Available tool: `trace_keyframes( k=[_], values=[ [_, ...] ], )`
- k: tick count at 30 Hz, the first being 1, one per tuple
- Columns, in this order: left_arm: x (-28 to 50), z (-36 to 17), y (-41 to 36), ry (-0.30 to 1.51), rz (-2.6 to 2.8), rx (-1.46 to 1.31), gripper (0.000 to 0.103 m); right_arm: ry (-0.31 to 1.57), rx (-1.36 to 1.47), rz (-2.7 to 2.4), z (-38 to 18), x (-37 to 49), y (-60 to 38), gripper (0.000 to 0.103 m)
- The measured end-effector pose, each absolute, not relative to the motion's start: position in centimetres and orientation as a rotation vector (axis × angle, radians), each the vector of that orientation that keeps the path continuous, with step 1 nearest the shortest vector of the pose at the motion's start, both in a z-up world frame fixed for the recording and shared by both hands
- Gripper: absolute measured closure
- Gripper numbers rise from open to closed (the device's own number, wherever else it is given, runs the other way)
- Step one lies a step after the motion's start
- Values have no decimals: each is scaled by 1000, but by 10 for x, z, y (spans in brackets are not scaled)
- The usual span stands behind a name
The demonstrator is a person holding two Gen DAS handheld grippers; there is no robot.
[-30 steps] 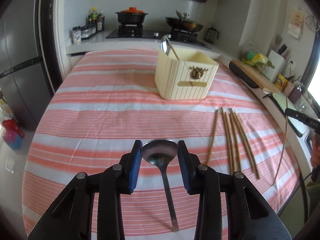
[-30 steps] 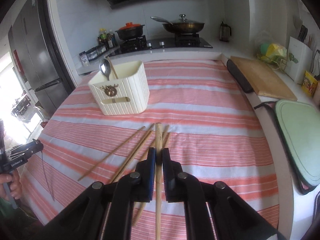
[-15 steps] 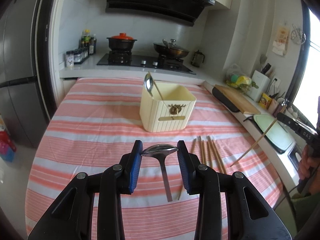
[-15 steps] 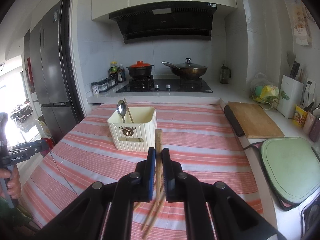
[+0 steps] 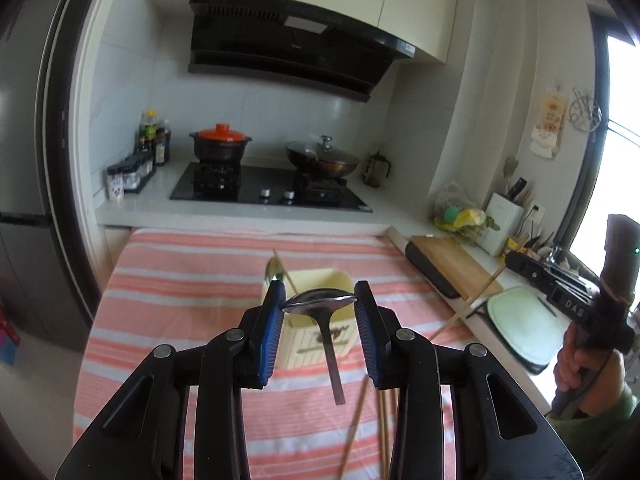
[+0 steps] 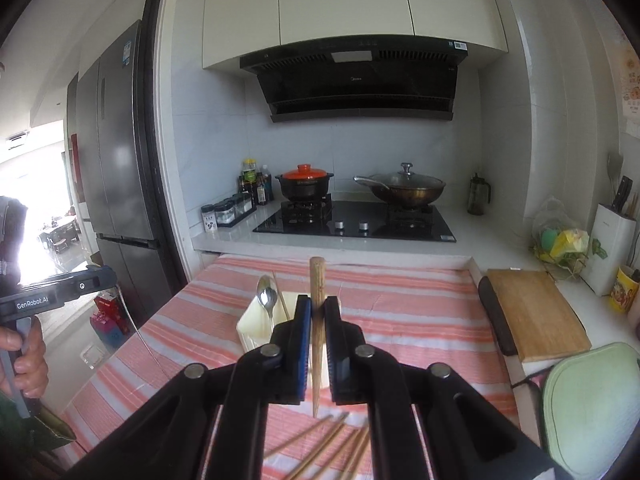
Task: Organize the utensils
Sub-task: 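Carry the spoon into the holder and open the left tool while the right tool drops its chopstick in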
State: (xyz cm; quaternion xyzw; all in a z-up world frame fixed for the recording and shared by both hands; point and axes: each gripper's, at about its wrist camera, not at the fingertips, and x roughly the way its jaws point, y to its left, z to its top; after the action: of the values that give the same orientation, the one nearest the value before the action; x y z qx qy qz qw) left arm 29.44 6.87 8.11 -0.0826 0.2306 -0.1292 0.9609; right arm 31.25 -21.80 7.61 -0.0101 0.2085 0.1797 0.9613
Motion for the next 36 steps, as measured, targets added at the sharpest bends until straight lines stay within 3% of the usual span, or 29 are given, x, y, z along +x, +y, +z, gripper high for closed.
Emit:
trace_keyframes(
  k=[5, 10, 22, 29, 33, 36],
  values=[
    [338, 111, 61, 402, -238, -139, 68, 334, -31, 382, 106, 355, -196, 96],
    [395, 106, 56, 403, -187, -118, 68, 309, -70, 397, 102, 401, -170, 96],
    [522, -24, 57, 764, -132, -135, 68, 777, -96, 428, -21, 519, -142, 96],
    [547, -45, 49, 804, -98, -150, 66, 828, -5, 404, -43, 561, -147, 94],
    [537, -31, 58, 780, -93, -192, 55, 811, 51, 385, -35, 561, -157, 70],
    [504, -14, 68, 759, -99, -175, 45, 769, 107, 398, -12, 531, -175, 70]
  ],
)
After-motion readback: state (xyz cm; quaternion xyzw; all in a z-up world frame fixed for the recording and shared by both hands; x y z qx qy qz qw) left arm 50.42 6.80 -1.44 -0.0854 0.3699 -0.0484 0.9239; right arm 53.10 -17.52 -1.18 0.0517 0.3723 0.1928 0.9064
